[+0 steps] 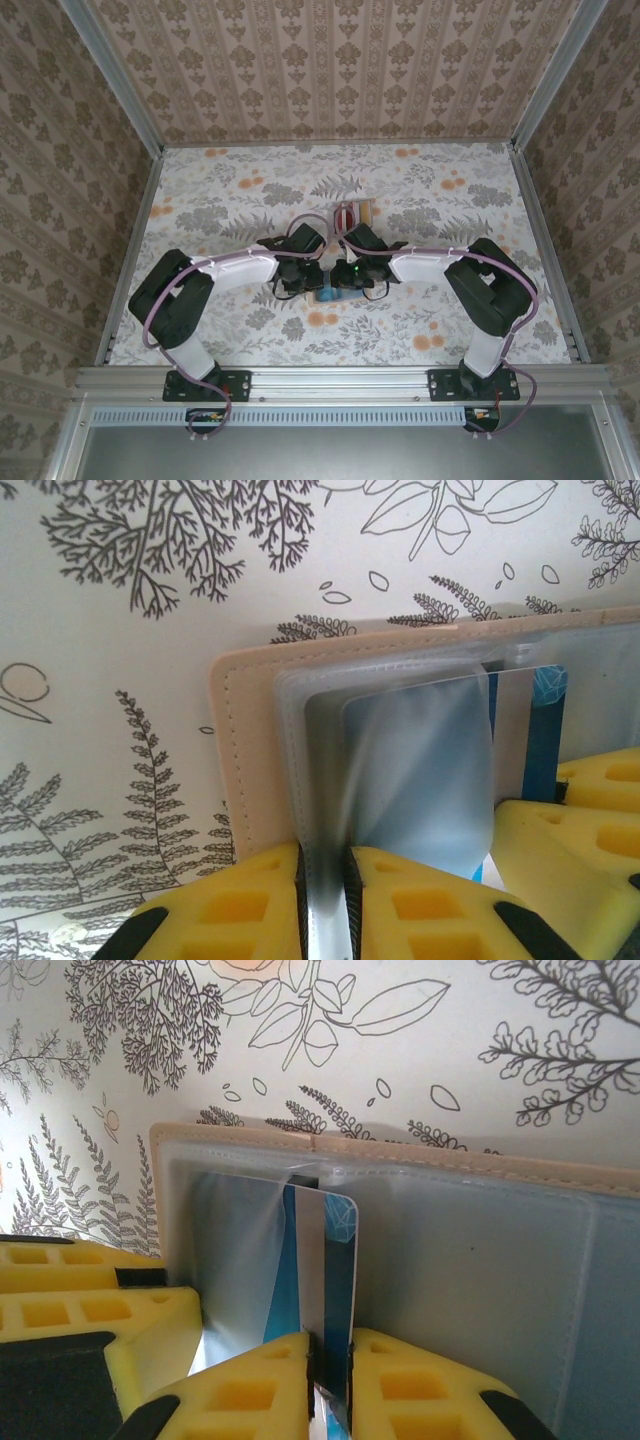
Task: Put the credit cards into the card holder
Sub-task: Insert the credit card into the card slot.
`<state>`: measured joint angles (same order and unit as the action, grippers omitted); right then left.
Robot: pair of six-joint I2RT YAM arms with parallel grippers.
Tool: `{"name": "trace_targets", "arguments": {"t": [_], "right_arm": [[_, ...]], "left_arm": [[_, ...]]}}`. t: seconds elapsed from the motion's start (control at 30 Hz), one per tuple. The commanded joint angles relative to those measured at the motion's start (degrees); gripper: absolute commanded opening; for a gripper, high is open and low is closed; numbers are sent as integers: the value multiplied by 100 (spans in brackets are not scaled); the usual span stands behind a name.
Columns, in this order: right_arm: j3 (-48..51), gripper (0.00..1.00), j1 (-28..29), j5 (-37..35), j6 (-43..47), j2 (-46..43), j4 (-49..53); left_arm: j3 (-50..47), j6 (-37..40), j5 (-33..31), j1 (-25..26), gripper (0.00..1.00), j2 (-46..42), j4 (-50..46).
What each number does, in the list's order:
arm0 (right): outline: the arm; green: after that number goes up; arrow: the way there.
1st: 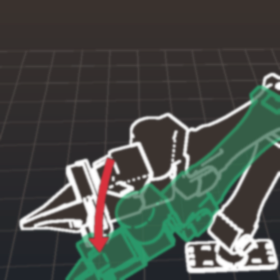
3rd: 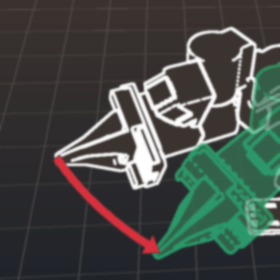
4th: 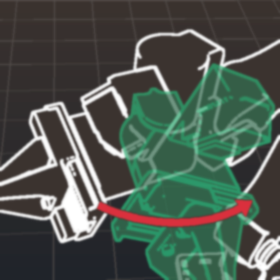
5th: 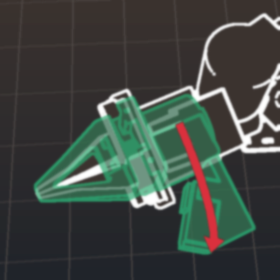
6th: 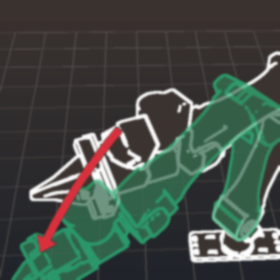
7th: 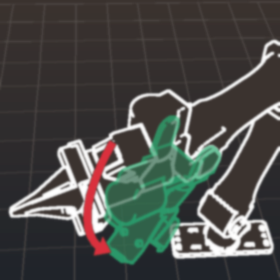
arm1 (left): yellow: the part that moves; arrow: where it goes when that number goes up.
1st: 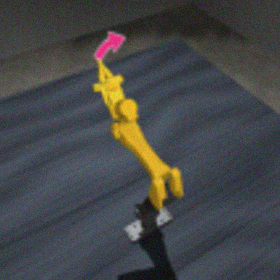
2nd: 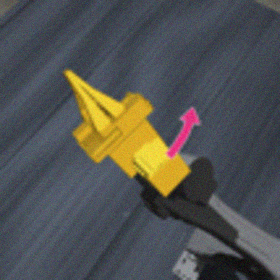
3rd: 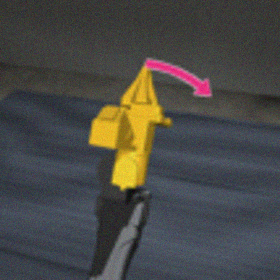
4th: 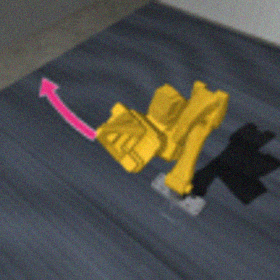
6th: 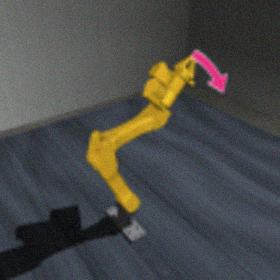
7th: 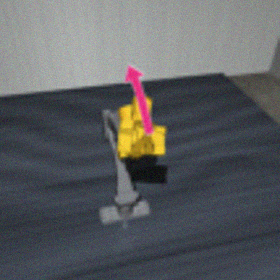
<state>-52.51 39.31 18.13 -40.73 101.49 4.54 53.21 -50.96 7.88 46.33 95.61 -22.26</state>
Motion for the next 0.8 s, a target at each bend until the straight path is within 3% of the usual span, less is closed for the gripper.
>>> {"name": "trace_targets", "arguments": {"t": [0.0, 0.2, 0.63, 0.77], "right_arm": [[93, 18, 215, -48, 39, -104, 111], [-9, 30, 288, -208, 164, -363, 449], [-203, 36, 279, -791, 498, -1163, 1315], [-191, 33, 264, -1088, 645, -1346, 1580]], "left_arm": [[-106, -236, 196, 257, 19, -134, 280], [-185, -352, 124, 259, 19, -205, 329], [-549, -485, -76, 247, 18, -560, 331], [-531, -485, -72, 238, 18, -597, 336]]}}
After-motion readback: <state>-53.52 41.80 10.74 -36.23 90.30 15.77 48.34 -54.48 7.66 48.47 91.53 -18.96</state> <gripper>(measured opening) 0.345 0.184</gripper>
